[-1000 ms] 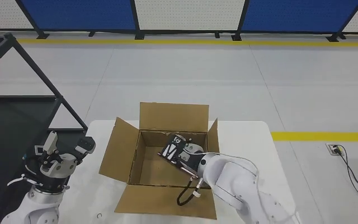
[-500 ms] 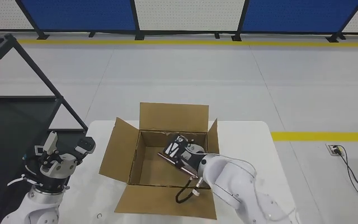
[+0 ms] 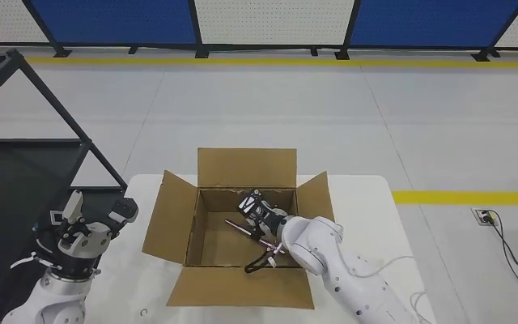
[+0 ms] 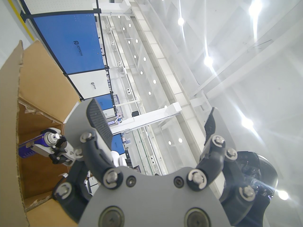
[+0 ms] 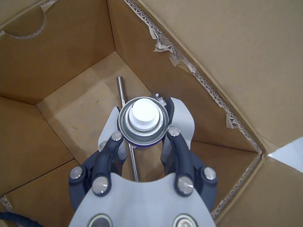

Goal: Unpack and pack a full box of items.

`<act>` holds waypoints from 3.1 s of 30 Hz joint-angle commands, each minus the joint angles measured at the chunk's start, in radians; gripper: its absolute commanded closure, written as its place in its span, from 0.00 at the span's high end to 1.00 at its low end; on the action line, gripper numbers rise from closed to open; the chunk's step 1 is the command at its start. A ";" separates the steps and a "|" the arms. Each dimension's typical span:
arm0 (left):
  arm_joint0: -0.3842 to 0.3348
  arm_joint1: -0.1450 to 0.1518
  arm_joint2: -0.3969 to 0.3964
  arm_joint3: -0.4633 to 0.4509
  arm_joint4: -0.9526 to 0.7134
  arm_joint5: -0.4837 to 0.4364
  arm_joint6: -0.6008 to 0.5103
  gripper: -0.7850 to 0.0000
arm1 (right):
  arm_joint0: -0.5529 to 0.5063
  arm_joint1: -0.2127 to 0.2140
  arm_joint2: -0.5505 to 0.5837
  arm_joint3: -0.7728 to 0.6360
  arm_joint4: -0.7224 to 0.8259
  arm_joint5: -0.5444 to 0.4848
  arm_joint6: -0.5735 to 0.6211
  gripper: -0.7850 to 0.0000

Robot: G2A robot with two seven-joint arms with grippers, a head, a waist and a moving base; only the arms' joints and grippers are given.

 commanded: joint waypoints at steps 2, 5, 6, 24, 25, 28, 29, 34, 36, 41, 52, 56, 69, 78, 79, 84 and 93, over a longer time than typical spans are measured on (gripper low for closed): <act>0.000 0.000 0.000 0.000 0.000 0.000 0.000 1.00 | 0.000 -0.004 0.001 0.000 -0.007 0.006 0.009 0.00; 0.000 0.000 0.000 0.000 0.000 0.000 0.000 1.00 | 0.000 -0.008 0.001 -0.005 -0.041 0.058 0.045 0.00; 0.000 0.000 0.000 0.000 0.000 0.000 0.000 1.00 | 0.000 -0.010 -0.002 -0.003 -0.058 0.084 0.055 0.00; 0.000 0.000 0.000 0.000 0.000 0.000 0.000 1.00 | 0.112 -0.103 -0.080 0.247 -0.019 0.182 0.075 0.00; 0.000 0.000 0.000 0.000 0.000 0.000 0.000 1.00 | 0.118 -0.109 -0.085 0.263 -0.013 0.181 0.071 0.00; 0.000 0.000 0.000 0.000 0.000 0.000 0.000 1.00 | 0.136 -0.126 -0.097 0.309 -0.004 0.182 0.062 0.00; 0.000 0.000 0.000 0.000 0.000 0.000 0.000 1.00 | 0.141 -0.131 -0.100 0.323 -0.001 0.183 0.058 0.00; 0.000 0.000 0.000 0.000 0.000 0.000 0.000 1.00 | 0.161 -0.151 -0.104 0.381 0.011 0.177 0.041 0.16; 0.000 0.000 0.000 0.000 0.000 0.000 0.000 1.00 | 0.166 -0.156 -0.103 0.396 0.012 0.175 0.035 0.35; 0.000 0.000 0.000 0.000 0.000 0.000 0.000 1.00 | 0.161 -0.162 -0.092 0.399 0.003 0.184 0.019 0.48; 0.000 0.000 0.000 0.000 0.000 0.000 0.000 1.00 | 0.086 -0.140 -0.031 0.287 -0.069 0.199 0.024 0.81; 0.000 0.000 0.000 0.000 0.000 0.000 0.000 1.00 | 0.029 -0.119 0.012 0.183 -0.098 0.185 0.031 0.90; 0.000 0.000 0.000 0.000 0.000 0.000 0.000 1.00 | -0.375 -0.009 0.300 -0.485 -0.134 -0.071 -0.095 1.00; 0.000 0.000 0.000 0.000 0.000 0.000 0.000 1.00 | -0.425 0.002 0.349 -0.591 -0.109 -0.120 -0.118 1.00; 0.000 0.000 0.000 0.000 0.000 0.000 0.000 1.00 | -0.425 0.002 0.349 -0.591 -0.109 -0.120 -0.118 1.00; 0.000 0.000 0.000 0.000 0.000 0.000 0.000 1.00 | -0.425 0.002 0.349 -0.591 -0.109 -0.120 -0.118 1.00; -0.010 0.002 0.010 -0.006 0.043 0.022 0.008 1.00 | -0.439 0.006 0.411 -0.628 0.052 -0.160 -0.158 1.00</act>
